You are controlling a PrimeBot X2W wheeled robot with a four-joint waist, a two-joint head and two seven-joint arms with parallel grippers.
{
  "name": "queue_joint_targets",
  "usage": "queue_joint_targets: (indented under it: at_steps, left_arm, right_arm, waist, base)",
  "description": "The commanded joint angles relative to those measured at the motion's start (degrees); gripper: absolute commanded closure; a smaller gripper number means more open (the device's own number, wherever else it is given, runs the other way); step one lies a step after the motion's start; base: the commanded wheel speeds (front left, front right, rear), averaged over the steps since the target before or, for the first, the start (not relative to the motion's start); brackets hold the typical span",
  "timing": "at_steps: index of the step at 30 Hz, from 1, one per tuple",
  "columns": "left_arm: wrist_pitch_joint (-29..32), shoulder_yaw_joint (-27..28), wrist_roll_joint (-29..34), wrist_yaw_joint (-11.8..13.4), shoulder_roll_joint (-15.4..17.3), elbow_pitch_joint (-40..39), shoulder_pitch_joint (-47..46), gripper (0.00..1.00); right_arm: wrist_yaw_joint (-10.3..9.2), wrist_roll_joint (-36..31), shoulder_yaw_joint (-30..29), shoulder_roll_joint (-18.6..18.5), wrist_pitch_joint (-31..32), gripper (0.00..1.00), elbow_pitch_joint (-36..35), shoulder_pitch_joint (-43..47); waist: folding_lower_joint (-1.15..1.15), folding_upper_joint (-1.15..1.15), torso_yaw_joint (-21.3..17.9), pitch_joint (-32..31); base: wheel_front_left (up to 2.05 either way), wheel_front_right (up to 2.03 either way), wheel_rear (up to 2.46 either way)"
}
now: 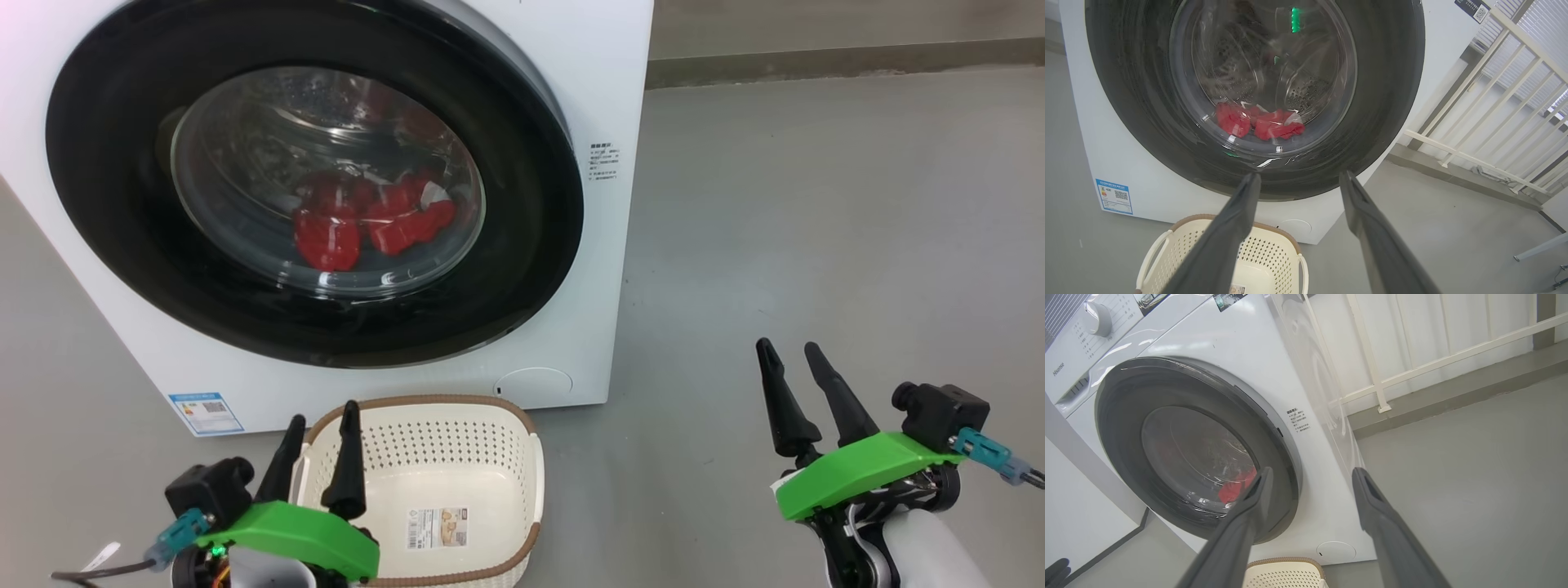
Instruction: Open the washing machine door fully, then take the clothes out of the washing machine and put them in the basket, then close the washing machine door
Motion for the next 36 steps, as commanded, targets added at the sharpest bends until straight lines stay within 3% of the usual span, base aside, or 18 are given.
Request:
queue_joint_targets:
  at_steps: [1,29,36]
  left_arm:
    - [-1.2,0.7,2.2,0.8,0.8,-0.8,-3.4,0.00]
    - [-5.7,0.3,16.0,4.6,1.0,5.5,-7.3,0.00]
    - [-5.7,0.7,16.2,4.4,1.0,5.1,-6.8,0.00]
  right_arm:
    - [0.03,-2.4,1.5,-0.6,-0.9,0.00,-1.3,-3.5]
    - [0.03,-22.2,2.3,-0.8,-5.4,0.00,0.5,-6.1]
    - [0.03,-22.4,2.1,-0.8,-5.4,0.00,0.3,-5.7]
  waist:
    - [0.00,0.00,0.1,0.0]
    - [0.00,0.00,0.0,-0.8]
    - [0.00,0.00,0.2,-1.1]
  base:
    - [0.00,0.00,0.00]
    - [0.00,0.00,0.00]
    - [0.00,0.00,0.00]
